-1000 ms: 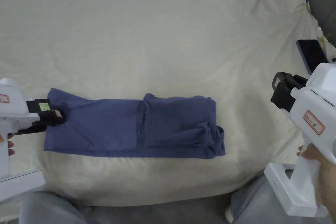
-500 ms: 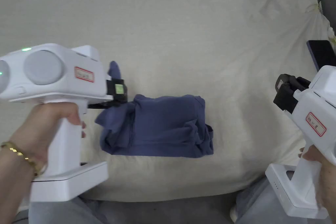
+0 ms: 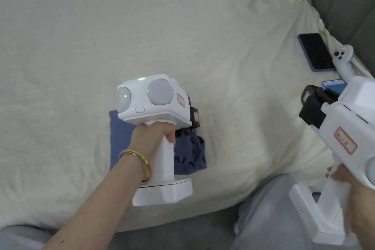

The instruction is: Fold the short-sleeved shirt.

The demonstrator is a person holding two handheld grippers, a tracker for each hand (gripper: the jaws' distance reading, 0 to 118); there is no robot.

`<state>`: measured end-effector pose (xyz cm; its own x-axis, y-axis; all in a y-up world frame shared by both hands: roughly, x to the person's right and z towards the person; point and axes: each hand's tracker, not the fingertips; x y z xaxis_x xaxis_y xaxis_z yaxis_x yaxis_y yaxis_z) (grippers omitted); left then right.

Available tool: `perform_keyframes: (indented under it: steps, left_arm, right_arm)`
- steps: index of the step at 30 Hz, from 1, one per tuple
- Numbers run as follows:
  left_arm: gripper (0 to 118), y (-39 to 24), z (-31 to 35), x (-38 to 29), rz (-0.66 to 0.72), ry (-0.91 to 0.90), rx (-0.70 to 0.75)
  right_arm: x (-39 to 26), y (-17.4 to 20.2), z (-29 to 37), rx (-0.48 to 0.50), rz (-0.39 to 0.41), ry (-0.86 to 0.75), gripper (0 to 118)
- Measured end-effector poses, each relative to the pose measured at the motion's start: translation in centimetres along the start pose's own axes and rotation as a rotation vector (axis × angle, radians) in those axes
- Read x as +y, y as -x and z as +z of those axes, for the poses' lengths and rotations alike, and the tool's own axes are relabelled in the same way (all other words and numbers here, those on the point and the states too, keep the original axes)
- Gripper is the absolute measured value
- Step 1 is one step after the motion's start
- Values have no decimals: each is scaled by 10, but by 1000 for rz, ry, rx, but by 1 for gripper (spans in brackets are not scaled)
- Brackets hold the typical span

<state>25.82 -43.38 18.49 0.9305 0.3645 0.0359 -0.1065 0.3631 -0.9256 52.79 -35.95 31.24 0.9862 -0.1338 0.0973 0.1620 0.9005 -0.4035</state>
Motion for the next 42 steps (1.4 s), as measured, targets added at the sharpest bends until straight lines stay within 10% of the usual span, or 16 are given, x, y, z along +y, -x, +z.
perform_keyframes:
  steps: [5, 10, 16, 19, 21, 26, 42]
  left_arm:
    - [23, -10, -21, -2, -2, 6, 30]
    - [98, -15, -10, 4, -9, 57, -176]
    - [101, 9, 57, 25, -37, -198, -215]
    - [82, 20, 75, 20, -142, -365, -2]
    - [26, 23, 74, 6, -189, -468, 117]
    - [0, 18, 34, -33, -251, -483, 162]
    - [0, -52, -68, -90, -455, -295, 161]
  right_arm:
    - [0, -5, -2, -17, -12, 5, 0]
    - [1, 0, -4, -5, -5, 7, 0]
    - [8, 8, -3, 21, 6, -11, 0]
    - [10, 13, -3, 33, 9, -21, 0]
    - [9, 15, -3, 41, 11, -22, 0]
    - [8, 17, -4, 55, 17, -13, 0]
    - [6, -3, 7, 6, 0, -4, 0]
